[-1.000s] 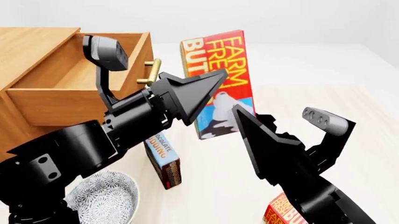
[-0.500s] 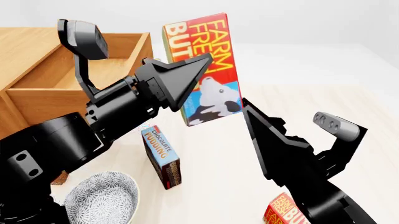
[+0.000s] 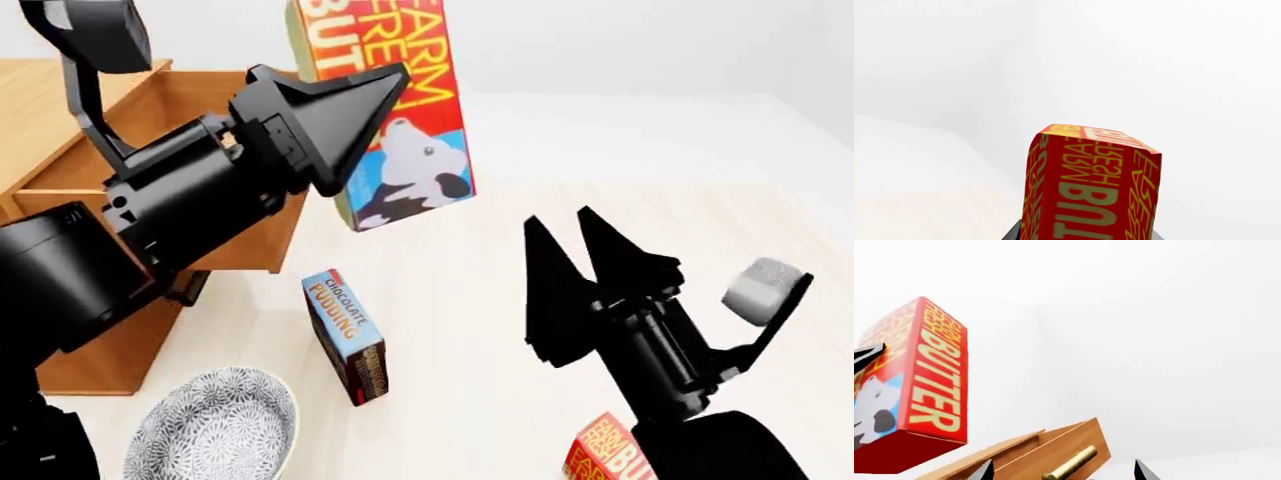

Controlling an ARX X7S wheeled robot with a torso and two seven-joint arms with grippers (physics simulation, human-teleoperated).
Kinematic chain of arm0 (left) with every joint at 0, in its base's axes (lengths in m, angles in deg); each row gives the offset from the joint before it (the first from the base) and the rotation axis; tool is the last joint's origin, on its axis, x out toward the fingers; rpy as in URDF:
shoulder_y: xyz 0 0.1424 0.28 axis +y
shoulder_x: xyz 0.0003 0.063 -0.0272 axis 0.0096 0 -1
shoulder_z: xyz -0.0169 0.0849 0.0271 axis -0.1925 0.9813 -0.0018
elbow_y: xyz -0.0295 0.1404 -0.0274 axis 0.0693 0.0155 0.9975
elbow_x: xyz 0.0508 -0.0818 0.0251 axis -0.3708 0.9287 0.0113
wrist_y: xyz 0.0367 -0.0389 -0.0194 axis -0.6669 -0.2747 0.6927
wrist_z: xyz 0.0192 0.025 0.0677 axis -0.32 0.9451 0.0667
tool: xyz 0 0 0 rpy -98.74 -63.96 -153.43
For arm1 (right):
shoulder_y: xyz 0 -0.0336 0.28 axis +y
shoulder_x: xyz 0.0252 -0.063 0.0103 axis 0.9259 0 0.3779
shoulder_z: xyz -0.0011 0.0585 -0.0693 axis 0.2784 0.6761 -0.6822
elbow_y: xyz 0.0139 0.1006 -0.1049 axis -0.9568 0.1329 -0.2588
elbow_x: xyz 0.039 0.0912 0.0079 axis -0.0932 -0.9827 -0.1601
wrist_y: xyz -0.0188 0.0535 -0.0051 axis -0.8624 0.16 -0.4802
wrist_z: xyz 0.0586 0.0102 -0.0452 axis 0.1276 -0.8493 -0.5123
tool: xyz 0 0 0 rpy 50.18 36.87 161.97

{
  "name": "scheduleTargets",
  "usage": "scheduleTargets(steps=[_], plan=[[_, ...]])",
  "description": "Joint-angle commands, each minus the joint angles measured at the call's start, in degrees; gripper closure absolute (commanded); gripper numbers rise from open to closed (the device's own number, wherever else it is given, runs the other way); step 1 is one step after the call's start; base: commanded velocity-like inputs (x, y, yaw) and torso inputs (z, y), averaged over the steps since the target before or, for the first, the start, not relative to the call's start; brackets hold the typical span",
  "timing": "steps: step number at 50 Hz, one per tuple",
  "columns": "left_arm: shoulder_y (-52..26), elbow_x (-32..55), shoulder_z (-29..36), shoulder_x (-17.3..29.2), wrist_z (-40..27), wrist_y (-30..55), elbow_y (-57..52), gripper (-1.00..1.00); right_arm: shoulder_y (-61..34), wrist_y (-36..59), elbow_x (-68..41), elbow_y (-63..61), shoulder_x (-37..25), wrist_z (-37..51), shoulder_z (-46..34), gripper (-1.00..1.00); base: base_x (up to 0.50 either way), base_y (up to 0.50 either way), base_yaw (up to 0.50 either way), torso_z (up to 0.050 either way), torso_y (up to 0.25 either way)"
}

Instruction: Put the butter at the front in the top drawer of the cabinet and close it.

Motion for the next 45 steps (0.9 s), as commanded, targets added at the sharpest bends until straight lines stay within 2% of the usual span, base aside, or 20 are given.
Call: scheduleTargets(steps=[1, 18, 27, 35, 45], plan=[[-5.4, 3.9, 0.3, 3.1, -4.9, -0.2, 0.0, 1.00, -0.6, -3.1, 21.9, -1.6, 2.8, 13.3, -1.9, -1.00, 0.00, 0.00, 0.00, 0.000, 0.000], [-14.4, 5.7, 4.5, 7.8, -12.5, 1.7, 4.1, 1.00, -5.3, -2.6, 33.7, 2.5, 5.9, 20.6, -5.4, -1.00, 0.00, 0.00, 0.00, 0.001, 0.001], [-18.6, 3.9, 7.2, 9.6, -14.0, 3.4, 8.1, 1.00, -6.6, -2.5, 35.1, 3.8, 6.6, 21.5, -6.2, -1.00, 0.00, 0.00, 0.00, 0.000, 0.001], [-25.5, -0.7, 11.9, 11.4, -14.4, 6.8, 14.8, 1.00, -6.9, -1.9, 37.3, 4.0, 5.8, 22.1, -7.3, -1.00, 0.00, 0.00, 0.00, 0.000, 0.000], [-32.7, -9.7, 16.9, 11.9, -11.1, 8.5, 24.0, 1.00, -7.4, -2.1, 38.6, 5.4, 5.6, 22.3, -8.0, -1.00, 0.00, 0.00, 0.00, 0.001, 0.002]])
